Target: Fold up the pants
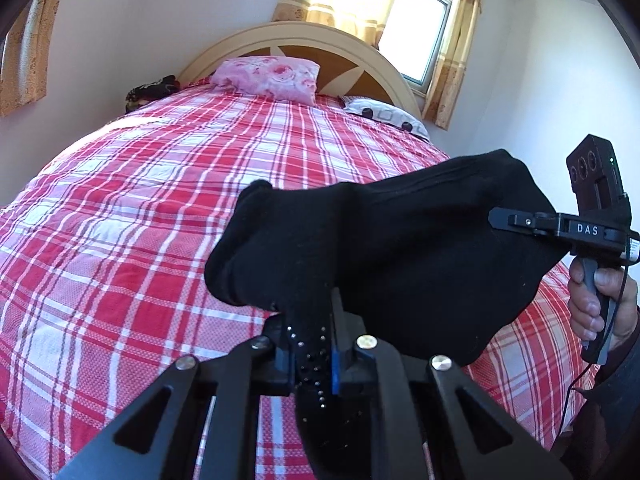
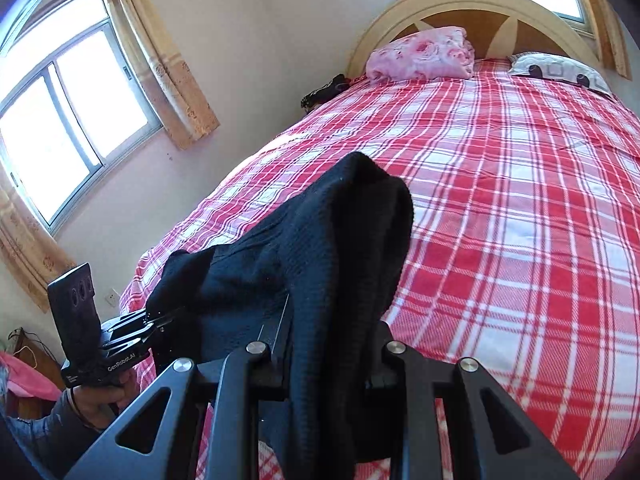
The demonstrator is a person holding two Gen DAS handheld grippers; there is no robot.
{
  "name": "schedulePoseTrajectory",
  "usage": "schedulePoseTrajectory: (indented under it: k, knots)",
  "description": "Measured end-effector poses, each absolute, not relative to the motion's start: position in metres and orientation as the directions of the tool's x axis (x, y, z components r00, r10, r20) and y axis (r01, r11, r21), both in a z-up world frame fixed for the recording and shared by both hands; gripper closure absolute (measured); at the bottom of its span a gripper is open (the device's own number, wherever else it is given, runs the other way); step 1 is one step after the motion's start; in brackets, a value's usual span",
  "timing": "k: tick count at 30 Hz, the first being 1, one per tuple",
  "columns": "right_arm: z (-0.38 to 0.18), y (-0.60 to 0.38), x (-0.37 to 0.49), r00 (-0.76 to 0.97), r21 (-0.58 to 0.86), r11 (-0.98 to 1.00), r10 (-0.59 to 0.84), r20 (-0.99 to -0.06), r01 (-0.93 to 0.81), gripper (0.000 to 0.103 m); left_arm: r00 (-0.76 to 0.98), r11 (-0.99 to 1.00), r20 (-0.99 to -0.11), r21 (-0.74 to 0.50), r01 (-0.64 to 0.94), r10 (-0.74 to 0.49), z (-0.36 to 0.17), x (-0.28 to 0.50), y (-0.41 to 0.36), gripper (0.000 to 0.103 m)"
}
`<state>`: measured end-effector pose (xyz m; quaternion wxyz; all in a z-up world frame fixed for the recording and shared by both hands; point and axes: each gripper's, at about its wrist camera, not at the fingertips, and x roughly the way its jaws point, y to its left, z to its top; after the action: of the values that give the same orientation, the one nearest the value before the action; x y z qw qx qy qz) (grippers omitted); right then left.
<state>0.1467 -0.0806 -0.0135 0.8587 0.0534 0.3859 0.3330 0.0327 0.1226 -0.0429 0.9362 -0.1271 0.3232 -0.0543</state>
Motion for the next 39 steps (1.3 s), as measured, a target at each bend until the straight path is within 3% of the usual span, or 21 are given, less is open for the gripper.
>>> schedulePoseTrajectory:
  k: [14, 30, 39]
  knots:
    - [-0.046, -0.037, 0.189, 0.414, 0.386, 0.746, 0.638, -0.649, -0.543, 0.078, 0.781, 0.968, -0.613, -0.248, -0.048, -0.118, -0.052, 0.043, 0.158, 0.090]
    - [-0.106, -0.029, 0.226, 0.343, 0.435, 0.763, 0.618, -0.707, -0.477, 0.078, 0.737, 0.962, -0.664, -0.264, -0.073, -0.126, -0.084, 0.059, 0.169, 0.090]
    - [-0.124, -0.029, 0.233, 0.329, 0.436, 0.786, 0.592, -0.736, -0.437, 0.076, 0.724, 0.973, -0.684, -0.214, -0.083, -0.089, -0.098, 0.064, 0.164, 0.083]
